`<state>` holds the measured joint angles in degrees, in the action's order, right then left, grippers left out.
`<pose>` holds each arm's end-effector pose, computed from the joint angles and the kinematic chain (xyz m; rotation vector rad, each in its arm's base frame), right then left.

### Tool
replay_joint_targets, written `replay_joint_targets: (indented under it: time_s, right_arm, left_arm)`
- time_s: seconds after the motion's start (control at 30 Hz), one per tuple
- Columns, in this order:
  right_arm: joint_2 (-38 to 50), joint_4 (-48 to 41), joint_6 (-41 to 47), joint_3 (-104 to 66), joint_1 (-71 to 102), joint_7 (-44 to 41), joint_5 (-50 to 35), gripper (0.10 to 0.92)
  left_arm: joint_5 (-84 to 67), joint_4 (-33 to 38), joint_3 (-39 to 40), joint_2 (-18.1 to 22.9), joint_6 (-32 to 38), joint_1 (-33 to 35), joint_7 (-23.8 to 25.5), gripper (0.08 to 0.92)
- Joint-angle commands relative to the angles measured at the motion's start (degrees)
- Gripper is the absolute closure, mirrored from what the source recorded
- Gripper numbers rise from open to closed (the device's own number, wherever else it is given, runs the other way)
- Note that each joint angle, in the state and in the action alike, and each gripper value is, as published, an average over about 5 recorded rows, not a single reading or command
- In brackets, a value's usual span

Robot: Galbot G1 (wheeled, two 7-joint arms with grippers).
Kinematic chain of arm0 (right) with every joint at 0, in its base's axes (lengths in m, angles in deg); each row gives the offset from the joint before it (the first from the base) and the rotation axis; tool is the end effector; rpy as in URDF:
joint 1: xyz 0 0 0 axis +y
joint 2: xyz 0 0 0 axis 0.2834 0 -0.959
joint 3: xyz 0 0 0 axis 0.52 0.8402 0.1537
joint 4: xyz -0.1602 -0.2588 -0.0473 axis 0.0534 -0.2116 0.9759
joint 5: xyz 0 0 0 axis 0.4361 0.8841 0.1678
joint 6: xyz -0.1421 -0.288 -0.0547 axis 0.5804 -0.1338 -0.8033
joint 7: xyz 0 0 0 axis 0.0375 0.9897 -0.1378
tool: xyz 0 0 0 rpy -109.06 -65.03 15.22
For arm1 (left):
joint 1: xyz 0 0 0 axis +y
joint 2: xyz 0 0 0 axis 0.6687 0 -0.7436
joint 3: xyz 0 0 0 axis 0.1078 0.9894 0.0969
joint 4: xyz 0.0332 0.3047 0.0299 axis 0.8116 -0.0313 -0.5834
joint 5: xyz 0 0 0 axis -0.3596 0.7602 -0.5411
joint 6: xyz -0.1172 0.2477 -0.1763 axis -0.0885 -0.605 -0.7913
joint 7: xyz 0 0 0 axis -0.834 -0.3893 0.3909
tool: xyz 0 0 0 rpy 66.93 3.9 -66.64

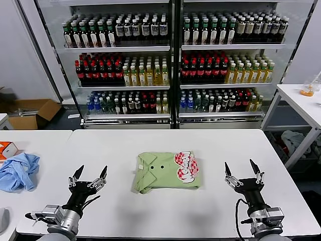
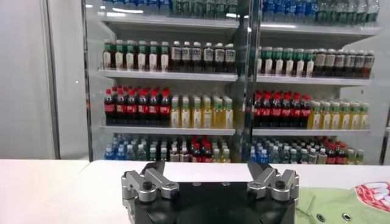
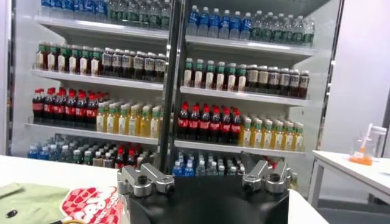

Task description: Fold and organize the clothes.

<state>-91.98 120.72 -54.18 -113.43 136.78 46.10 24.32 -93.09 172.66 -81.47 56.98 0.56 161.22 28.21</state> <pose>0.1774 -0.0612 -0.2174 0.0307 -3.1001 0.2215 0.1831 0.0693 -0.2245 -0.1113 -2.9916 0.0659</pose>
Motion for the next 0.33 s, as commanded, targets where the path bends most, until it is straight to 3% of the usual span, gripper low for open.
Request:
replay_joint_targets:
  time_s: [0.03, 0.33]
  right_arm:
    - [-0.1, 2.0, -0.8, -1.4, 2.1, 0.6, 1.0, 0.203]
    - [0.0, 1.9, -0.9, -1.1, 1.7, 1.7, 2.2, 0.203]
  left_arm:
    - [0.7, 1.2, -0.3, 0.7, 0.1, 0.9, 0.2, 0.177]
    - [1.4, 1.9, -0.4, 1.0, 0.2, 1.6, 0.5, 0.177]
